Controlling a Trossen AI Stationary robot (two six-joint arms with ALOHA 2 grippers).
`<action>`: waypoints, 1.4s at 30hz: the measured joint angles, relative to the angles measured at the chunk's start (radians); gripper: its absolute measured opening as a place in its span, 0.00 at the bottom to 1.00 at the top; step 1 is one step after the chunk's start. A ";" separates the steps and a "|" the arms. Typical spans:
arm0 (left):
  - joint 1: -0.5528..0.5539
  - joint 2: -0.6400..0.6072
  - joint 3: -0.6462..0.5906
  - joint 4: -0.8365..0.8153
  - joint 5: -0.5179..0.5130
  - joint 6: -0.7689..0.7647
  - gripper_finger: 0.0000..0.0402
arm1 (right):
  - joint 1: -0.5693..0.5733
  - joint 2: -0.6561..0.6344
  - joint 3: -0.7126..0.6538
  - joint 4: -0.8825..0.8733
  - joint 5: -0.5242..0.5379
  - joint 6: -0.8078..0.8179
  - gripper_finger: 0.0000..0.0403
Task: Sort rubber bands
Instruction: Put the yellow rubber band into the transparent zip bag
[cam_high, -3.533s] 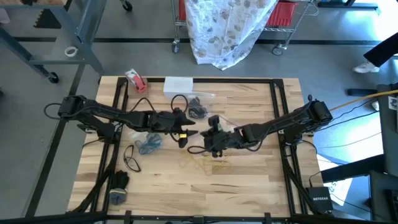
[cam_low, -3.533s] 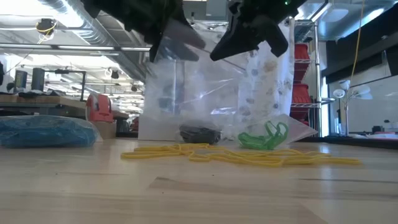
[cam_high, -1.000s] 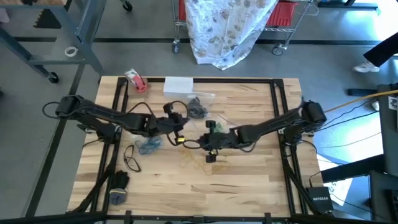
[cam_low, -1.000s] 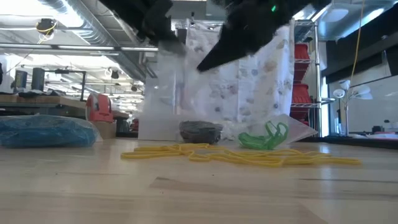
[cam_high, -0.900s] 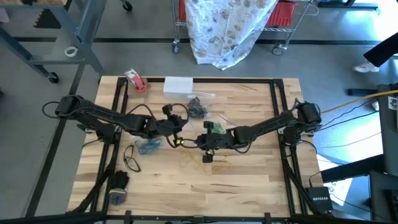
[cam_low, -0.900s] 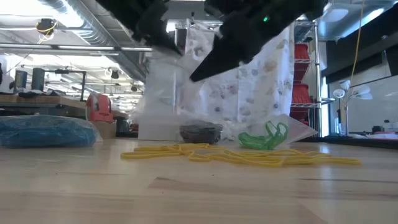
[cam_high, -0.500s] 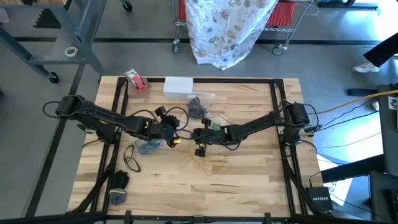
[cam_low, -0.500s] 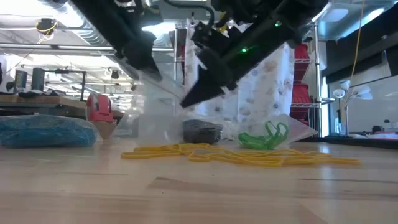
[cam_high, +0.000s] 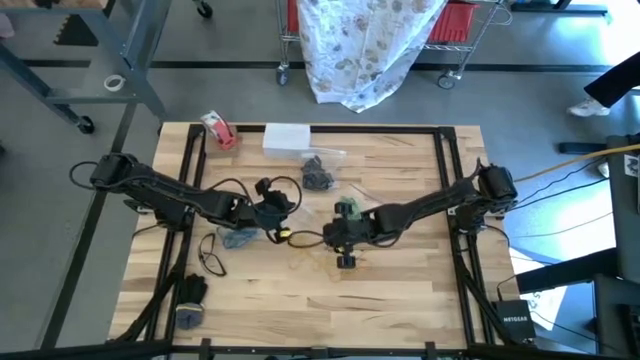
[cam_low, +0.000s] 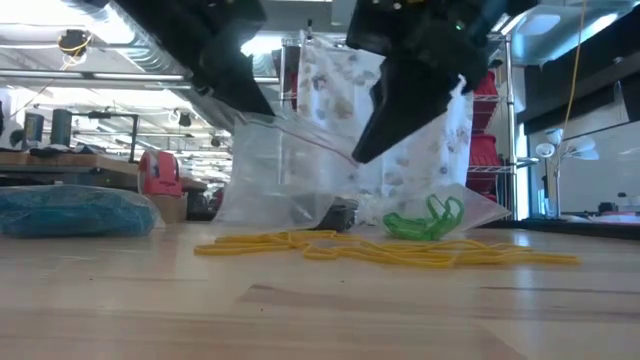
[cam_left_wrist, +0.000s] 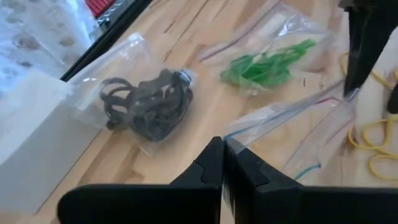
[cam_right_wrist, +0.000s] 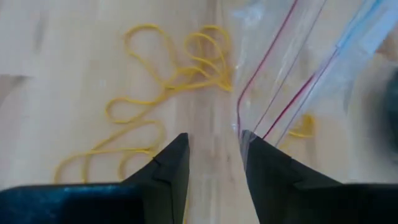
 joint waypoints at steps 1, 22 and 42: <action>0.001 0.000 0.000 0.008 0.003 0.001 0.00 | 0.006 0.000 -0.002 0.002 0.045 0.001 0.33; -0.009 0.000 -0.001 0.068 0.021 -0.001 0.00 | -0.007 -0.017 0.046 0.255 0.183 -0.070 0.33; -0.008 0.001 -0.001 0.034 0.003 -0.036 0.00 | 0.038 -0.016 -0.123 -0.053 -0.036 0.165 0.33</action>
